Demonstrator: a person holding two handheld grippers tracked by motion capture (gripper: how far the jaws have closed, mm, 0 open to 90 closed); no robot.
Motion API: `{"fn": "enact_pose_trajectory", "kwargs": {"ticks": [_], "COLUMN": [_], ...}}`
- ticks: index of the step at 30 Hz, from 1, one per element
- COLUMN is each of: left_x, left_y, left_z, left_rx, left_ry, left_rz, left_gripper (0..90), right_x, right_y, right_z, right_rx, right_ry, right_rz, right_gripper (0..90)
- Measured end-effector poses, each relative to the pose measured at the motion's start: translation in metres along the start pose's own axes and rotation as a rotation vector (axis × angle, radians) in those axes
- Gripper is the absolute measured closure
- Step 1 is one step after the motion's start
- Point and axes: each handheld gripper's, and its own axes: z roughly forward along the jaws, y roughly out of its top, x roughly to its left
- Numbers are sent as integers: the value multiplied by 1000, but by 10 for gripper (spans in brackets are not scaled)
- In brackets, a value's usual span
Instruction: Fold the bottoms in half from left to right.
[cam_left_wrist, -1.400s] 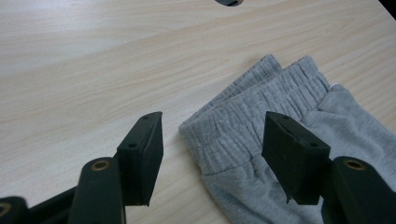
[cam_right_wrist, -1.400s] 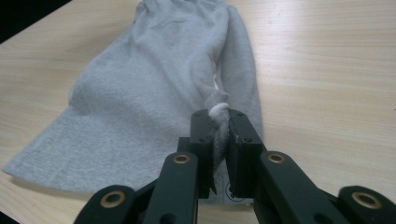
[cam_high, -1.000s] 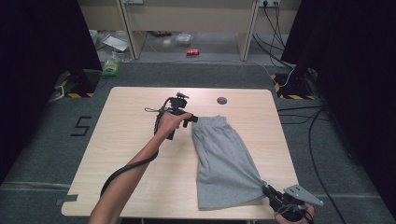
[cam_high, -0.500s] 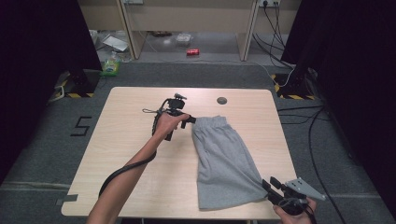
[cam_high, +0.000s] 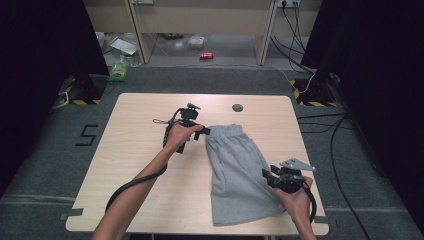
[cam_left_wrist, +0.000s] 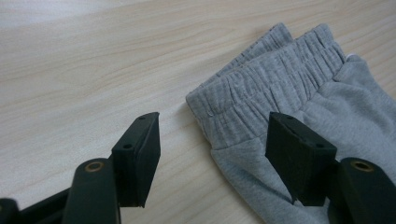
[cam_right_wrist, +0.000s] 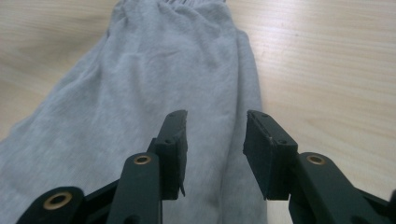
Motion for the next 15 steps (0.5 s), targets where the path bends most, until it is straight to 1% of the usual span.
{"fn": "enact_pose_trajectory", "kwargs": {"ticks": [3, 4, 6, 9, 10, 11, 13, 15], "left_x": [1, 1, 2, 4, 4, 5, 5, 6], "left_y": [0, -1, -1, -1, -2, -2, -3, -3], "left_z": [0, -1, -1, -1, -1, -1, -2, -2], "left_rx": [-1, -2, -4, -8, -6, -6, -6, -7], "left_ry": [2, 3, 2, 4, 4, 3, -1, -1], "left_rz": [-2, -3, -5, -11, -9, -11, -13, -13], "left_gripper": [350, 350, 348, 346, 345, 345, 345, 345], "right_x": [-3, -4, -4, -6, -6, -7, -8, -9], "right_y": [8, 10, 13, 17, 18, 19, 22, 23], "right_z": [11, 14, 20, 30, 32, 35, 41, 47], "right_rx": [11, 15, 35, 63, 63, 65, 94, 107], "right_ry": [2, -1, 7, 4, -1, -3, 1, 6], "right_rz": [11, 6, 6, 5, 7, -1, -11, -10], "right_gripper": [593, 593, 593, 589, 586, 581, 571, 574]}}
